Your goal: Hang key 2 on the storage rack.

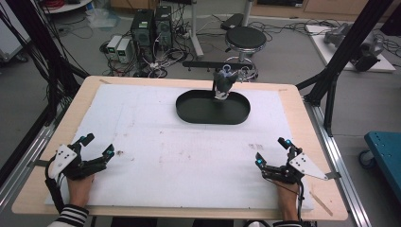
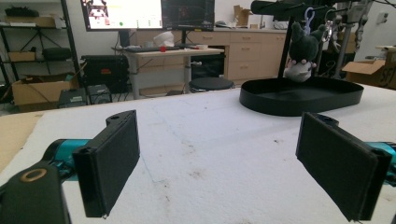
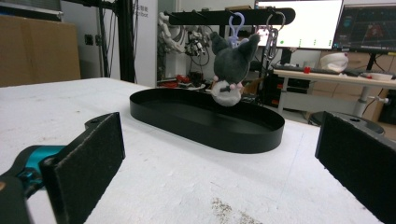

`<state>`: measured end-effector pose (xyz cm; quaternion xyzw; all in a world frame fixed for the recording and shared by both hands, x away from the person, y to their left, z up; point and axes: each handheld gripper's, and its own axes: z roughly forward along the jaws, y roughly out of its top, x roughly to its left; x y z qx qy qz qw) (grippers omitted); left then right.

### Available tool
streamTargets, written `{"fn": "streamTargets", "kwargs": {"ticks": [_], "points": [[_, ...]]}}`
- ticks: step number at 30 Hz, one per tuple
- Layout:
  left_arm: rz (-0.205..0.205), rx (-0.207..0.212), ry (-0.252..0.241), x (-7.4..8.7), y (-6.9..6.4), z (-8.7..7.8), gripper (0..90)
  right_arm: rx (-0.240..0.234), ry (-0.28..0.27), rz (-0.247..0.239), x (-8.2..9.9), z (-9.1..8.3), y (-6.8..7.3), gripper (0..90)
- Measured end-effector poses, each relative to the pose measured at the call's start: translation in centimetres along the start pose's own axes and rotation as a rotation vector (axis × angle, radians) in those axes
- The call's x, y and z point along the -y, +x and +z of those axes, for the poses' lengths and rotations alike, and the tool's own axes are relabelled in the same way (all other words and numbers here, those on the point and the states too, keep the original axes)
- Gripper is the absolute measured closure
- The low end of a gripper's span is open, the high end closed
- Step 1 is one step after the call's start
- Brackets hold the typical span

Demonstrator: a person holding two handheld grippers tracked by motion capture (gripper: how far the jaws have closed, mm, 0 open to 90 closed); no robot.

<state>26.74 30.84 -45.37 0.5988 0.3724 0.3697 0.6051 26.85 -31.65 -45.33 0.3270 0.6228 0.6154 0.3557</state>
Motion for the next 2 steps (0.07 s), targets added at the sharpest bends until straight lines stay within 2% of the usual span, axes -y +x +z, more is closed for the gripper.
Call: {"fn": "streamTargets", "kwargs": {"ticks": [2], "points": [[-0.004,0.0,-0.007,0.03,-0.02,-0.03,13.9,0.007,0.001,-0.005,0.01,0.03,0.0,0.6]]}}
